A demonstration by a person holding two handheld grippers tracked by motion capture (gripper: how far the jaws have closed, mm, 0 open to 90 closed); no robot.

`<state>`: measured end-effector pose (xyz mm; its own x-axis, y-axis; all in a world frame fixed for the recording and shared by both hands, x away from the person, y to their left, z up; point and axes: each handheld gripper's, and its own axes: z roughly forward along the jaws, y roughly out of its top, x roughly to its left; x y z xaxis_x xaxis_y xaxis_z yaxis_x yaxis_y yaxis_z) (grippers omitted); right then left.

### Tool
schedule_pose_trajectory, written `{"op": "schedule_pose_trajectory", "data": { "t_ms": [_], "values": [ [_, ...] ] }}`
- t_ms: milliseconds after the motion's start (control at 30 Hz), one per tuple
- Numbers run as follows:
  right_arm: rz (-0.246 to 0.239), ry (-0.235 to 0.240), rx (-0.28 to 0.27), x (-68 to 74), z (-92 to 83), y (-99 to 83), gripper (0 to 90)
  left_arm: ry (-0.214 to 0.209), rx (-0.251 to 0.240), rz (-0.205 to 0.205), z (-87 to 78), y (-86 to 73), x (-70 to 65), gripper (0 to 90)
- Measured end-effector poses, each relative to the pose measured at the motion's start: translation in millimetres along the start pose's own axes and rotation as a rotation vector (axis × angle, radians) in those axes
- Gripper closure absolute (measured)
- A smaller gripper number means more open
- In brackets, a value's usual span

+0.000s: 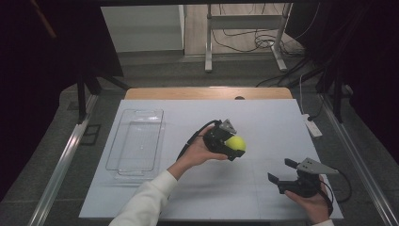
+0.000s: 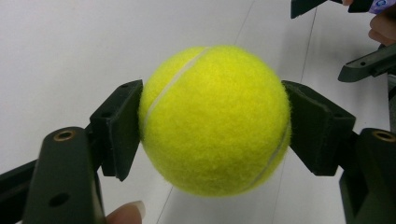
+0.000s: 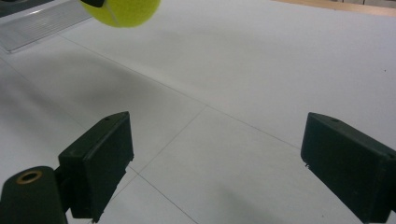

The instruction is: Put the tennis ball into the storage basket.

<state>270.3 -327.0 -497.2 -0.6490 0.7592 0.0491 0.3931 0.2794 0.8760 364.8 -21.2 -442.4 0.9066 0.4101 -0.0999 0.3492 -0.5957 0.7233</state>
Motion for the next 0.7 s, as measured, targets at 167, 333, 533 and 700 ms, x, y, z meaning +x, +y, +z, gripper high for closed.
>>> {"op": "schedule_pose_trajectory", "data": {
  "t_ms": [167, 333, 533, 700],
  "values": [
    [-0.001, 0.0, 0.0, 0.3, 0.0, 0.1, 9.2, 0.007, -0.008, -0.004, -5.7, -3.0, 0.9, 26.8],
    [-0.001, -0.001, 0.0, 0.3, 0.0, 0.1, 9.2, 0.011, -0.024, -0.01, -10.2, -7.3, 1.0, 26.8],
    [-0.001, 0.0, 0.001, 0.2, 0.1, 0.0, 9.2, 0.014, -0.035, -0.01, -15.6, -10.6, 1.4, 26.8],
    [0.0, -0.002, 0.001, 0.7, 0.3, 0.0, 9.2, 0.019, -0.042, -0.014, -20.7, -12.8, 1.2, 26.8]
  ]
}}
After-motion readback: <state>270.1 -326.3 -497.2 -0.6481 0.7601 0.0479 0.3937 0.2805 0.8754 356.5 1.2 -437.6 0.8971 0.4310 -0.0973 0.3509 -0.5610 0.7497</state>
